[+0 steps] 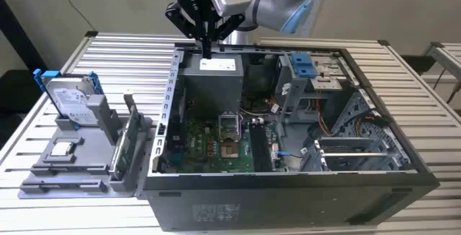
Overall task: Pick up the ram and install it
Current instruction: 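Reach for the ram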
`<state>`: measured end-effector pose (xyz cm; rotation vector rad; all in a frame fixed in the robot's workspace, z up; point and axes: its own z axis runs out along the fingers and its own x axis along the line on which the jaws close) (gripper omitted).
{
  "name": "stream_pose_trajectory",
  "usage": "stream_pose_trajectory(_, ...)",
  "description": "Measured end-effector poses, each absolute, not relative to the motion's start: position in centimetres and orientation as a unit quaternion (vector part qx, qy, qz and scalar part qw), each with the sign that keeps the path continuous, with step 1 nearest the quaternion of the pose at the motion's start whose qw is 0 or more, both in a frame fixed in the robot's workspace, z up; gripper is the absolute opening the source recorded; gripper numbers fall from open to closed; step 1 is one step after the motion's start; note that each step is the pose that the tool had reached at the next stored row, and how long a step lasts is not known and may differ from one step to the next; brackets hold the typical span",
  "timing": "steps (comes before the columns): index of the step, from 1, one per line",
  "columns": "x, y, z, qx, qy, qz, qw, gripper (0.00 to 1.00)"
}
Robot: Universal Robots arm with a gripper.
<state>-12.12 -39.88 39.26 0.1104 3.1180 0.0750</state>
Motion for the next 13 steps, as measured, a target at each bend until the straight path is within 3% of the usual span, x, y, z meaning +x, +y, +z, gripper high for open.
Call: stream_pose_trajectory(13, -12.12, -39.88, 39.26, 0.035, 0.999, 0.024, 0.010, 0.11)
